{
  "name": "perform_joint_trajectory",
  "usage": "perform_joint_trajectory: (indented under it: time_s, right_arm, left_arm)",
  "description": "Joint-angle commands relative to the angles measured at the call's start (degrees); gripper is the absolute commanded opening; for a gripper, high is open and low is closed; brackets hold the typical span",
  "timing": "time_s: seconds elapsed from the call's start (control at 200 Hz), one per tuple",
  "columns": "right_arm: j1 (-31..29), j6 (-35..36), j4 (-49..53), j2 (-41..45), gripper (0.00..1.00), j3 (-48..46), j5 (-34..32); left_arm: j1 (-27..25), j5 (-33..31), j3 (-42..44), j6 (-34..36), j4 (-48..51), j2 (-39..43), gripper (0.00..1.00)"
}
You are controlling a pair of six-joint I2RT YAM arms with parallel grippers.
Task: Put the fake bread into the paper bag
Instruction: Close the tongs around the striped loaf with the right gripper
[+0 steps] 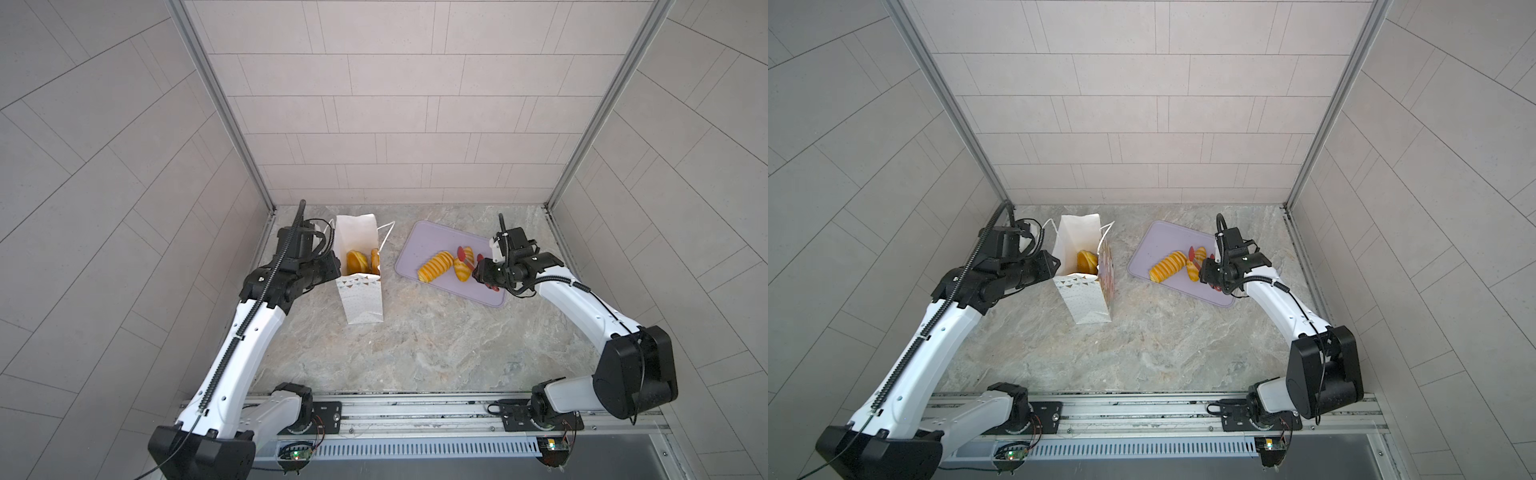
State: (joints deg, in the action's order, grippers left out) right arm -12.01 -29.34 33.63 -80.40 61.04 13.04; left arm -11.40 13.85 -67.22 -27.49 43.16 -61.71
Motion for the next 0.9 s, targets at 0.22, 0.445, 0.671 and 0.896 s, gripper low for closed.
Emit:
perform_joint_trajectory:
  time_s: [0.22, 0.445, 0.671, 0.896]
  right_arm:
    - [-0.51, -0.63, -2.68, -1.59, 0.52, -0.78, -0.47]
    - [-0.47, -0.55, -3.17, -2.82, 0.48, -0.71, -0.61]
    - [-0.51, 0.21, -1.34, -2.93, 0.42, 0.23, -0.62]
    - [-0.32, 0.83, 0.7, 0.23, 0.37, 0.79, -1.87]
  left_arm:
    - [-0.2, -0.52, -0.11, 0.68, -0.09, 0.54, 0.22]
    - [-0.2, -0.58, -0.1, 0.68, 0.0, 0.77, 0.22]
    - [-0.23, -0.84, -0.26, 0.68, 0.1, 0.85, 0.22]
    - [-0.2, -0.84, -0.28, 0.77, 0.26, 0.89, 0.22]
